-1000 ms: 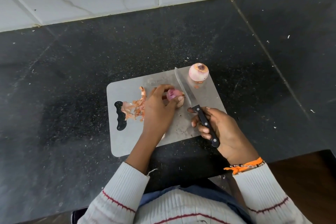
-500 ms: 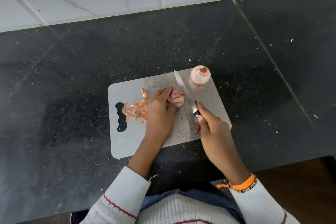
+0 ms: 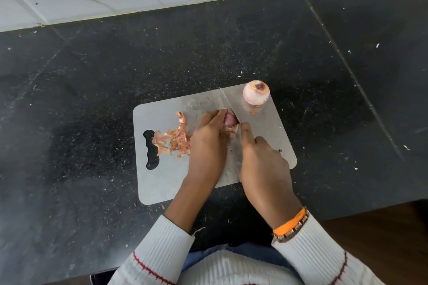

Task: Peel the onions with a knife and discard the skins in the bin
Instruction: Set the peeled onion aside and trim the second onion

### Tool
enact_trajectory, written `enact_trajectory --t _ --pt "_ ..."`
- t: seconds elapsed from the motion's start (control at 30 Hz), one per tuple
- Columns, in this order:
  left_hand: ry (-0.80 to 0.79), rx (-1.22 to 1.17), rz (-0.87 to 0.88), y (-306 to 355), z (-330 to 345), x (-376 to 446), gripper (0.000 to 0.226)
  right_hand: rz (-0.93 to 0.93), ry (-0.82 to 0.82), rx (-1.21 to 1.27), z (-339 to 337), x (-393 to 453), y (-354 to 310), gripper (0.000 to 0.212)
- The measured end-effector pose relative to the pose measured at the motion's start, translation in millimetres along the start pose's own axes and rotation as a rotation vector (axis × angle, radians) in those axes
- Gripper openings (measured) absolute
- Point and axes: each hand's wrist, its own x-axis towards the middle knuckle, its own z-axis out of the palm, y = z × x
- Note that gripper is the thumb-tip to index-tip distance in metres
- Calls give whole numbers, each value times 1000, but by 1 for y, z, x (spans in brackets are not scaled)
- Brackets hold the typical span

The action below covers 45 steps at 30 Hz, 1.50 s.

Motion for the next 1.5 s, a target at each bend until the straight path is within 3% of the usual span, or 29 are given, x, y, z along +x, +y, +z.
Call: enact_trajectory --t 0.17,0.47,0.9,1.17,1.37,1.5 --pt "2 3 -48 0 1 2 46 -14 -73 68 -7 -9 3 69" --pt "-13 -28 -46 2 -2 4 45 -20 -43 232 -9 8 14 58" --pt "2 17 -74 2 2 1 47 9 -98 156 -4 1 7 69" --pt "6 -29 -104 2 2 1 46 3 -60 56 11 6 5 69" --pt "20 -43 -108 2 5 0 44 18 -27 131 17 8 8 69" --pt "46 -35 -91 3 7 0 42 5 40 190 20 20 7 56"
